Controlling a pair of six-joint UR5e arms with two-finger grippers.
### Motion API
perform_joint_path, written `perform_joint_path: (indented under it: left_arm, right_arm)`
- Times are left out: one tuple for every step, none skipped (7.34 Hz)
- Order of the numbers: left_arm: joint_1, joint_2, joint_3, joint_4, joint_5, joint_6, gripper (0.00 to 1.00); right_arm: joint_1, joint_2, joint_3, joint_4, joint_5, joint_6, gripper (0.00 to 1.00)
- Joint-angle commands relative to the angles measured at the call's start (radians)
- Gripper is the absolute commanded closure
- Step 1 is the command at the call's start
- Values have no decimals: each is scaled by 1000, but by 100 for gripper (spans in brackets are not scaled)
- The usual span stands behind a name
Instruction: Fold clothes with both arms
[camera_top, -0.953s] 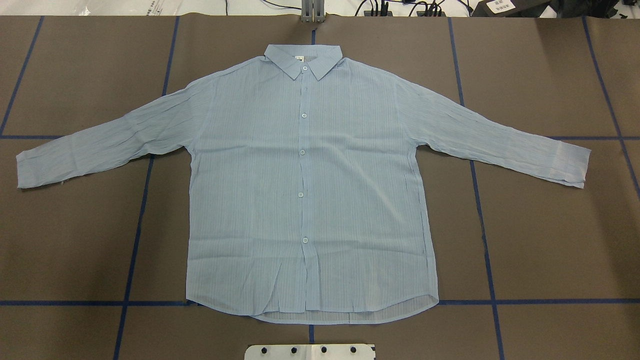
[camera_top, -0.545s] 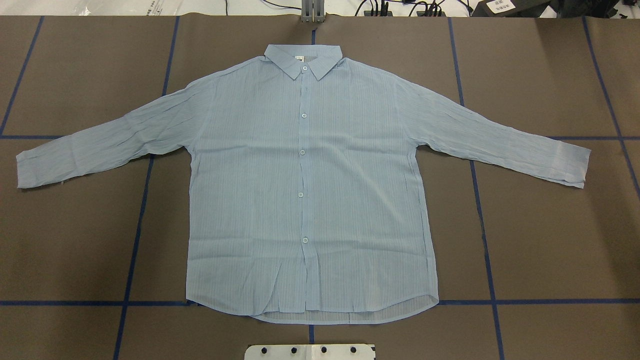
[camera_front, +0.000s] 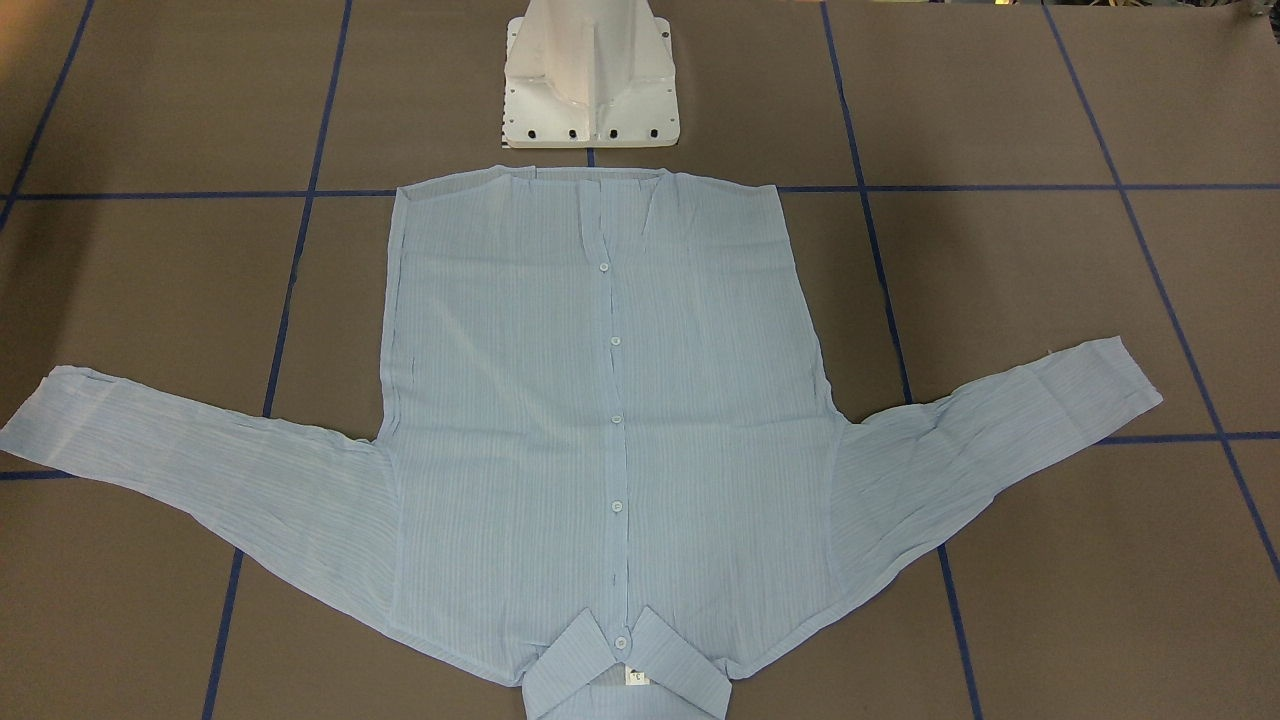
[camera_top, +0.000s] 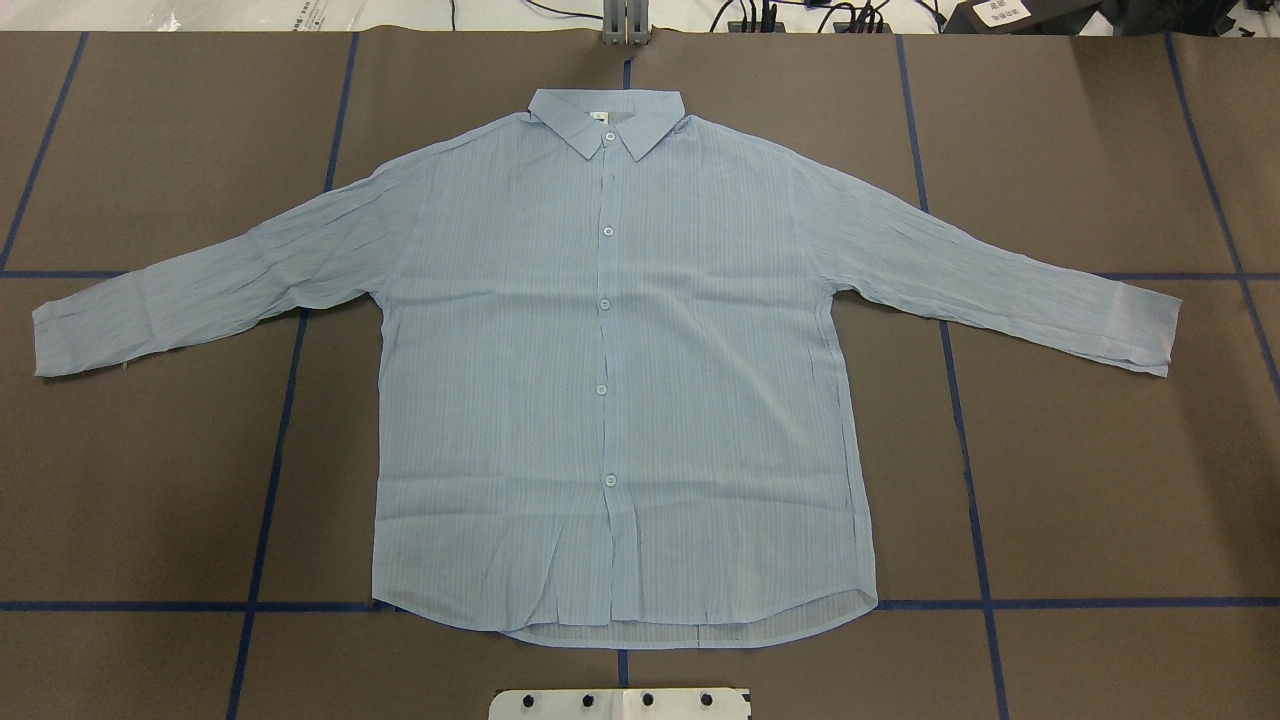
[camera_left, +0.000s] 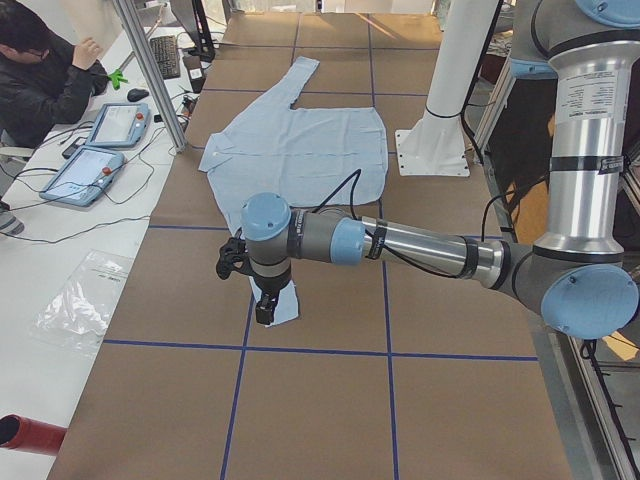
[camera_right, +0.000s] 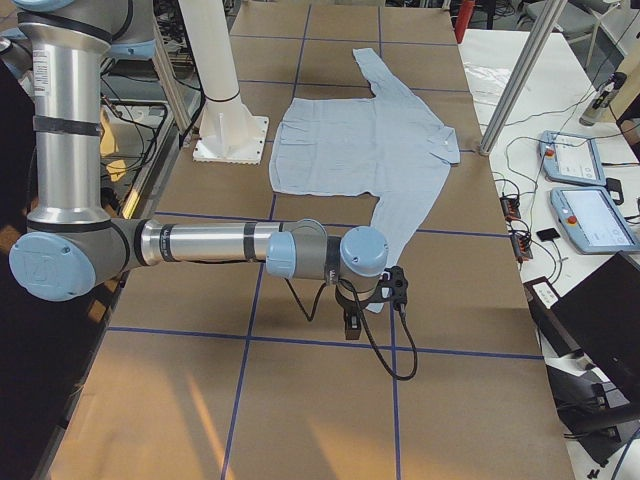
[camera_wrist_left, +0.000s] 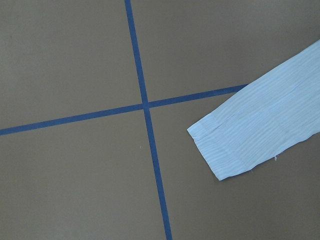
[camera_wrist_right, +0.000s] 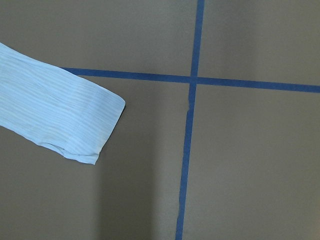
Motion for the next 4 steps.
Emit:
perform_joint_path:
  left_arm:
    - [-1, 9, -3, -12, -93, -4, 0]
    - [-1, -2, -3, -12, -103, -6, 0]
    - [-1, 1, -9, -12, -107, -6, 0]
    - [-1, 7, -11, -12, -142, -6, 0]
  right_arm:
    - [-26, -11, -44, 136, 1, 90, 0]
    - [-63, -21, -58, 237, -1, 211, 0]
    - [-119, -22, -70, 322, -5, 326, 0]
    - [-158, -23, -108, 434, -7, 397, 0]
